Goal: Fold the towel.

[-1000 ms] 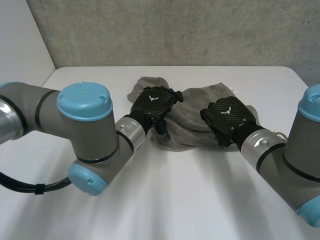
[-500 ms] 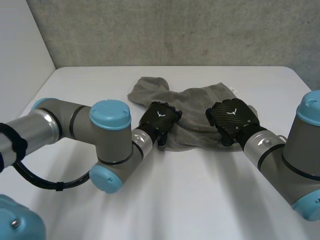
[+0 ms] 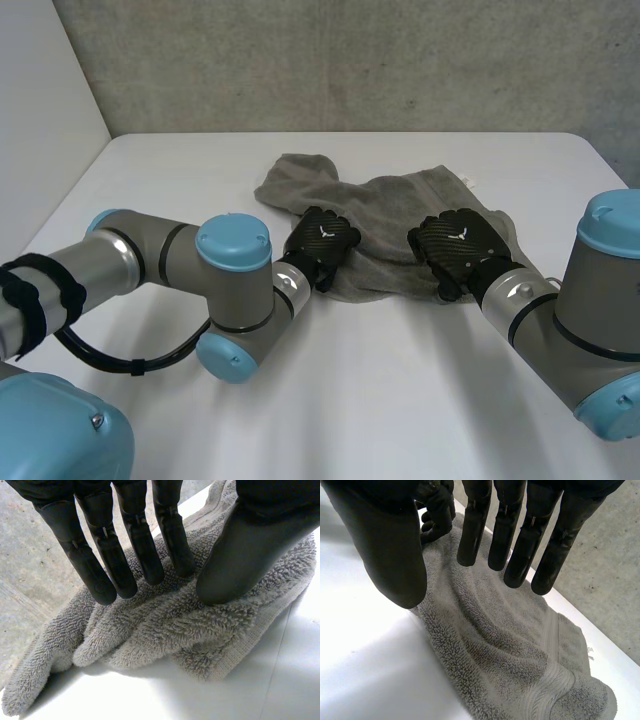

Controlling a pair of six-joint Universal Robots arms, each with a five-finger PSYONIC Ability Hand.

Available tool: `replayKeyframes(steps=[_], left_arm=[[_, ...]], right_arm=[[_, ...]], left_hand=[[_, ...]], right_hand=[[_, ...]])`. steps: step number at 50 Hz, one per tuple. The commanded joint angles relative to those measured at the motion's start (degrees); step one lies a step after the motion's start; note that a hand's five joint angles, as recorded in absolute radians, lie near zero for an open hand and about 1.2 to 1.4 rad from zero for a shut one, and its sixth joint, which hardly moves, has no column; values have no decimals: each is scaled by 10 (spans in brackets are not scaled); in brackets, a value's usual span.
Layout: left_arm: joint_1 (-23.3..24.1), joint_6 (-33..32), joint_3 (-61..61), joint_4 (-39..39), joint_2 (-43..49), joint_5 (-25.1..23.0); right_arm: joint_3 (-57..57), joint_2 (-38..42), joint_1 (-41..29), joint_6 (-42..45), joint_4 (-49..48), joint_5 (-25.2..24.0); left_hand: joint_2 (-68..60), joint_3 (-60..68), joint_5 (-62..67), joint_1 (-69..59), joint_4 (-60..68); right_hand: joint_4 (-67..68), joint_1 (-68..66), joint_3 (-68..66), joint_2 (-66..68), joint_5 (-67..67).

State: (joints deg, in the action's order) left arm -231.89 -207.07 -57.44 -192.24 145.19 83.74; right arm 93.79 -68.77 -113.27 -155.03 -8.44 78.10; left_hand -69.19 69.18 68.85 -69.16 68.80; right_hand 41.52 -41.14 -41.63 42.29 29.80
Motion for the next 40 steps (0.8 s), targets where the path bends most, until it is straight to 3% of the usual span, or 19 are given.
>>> replayKeyframes(steps=[1,24,29,30,40], left_arm=[[0,-6,-3,-3,1,-1],[-1,-18,0,-3,15,-8],[0,-35,0,-3,20,-9],[0,-42,-1,-3,19,-9],[0,-53,-25,-4,-42,-6]], right_arm=[[-1,-1,1,0,1,-1],[1,-2,1,0,1,-3],[1,-2,1,0,1,-3],[1,-2,1,0,1,-3],[1,-2,1,0,1,-3]], left_hand=[[92,-92,-188,92,-88],[75,-75,-172,75,-71],[-22,23,-74,-23,26],[-106,106,9,-106,110],[-108,108,12,-108,112]], right_hand=[[-15,11,16,-23,2],[-15,11,16,-23,2],[-13,9,14,-21,4],[-13,9,14,-21,4],[-13,9,14,-21,4]])
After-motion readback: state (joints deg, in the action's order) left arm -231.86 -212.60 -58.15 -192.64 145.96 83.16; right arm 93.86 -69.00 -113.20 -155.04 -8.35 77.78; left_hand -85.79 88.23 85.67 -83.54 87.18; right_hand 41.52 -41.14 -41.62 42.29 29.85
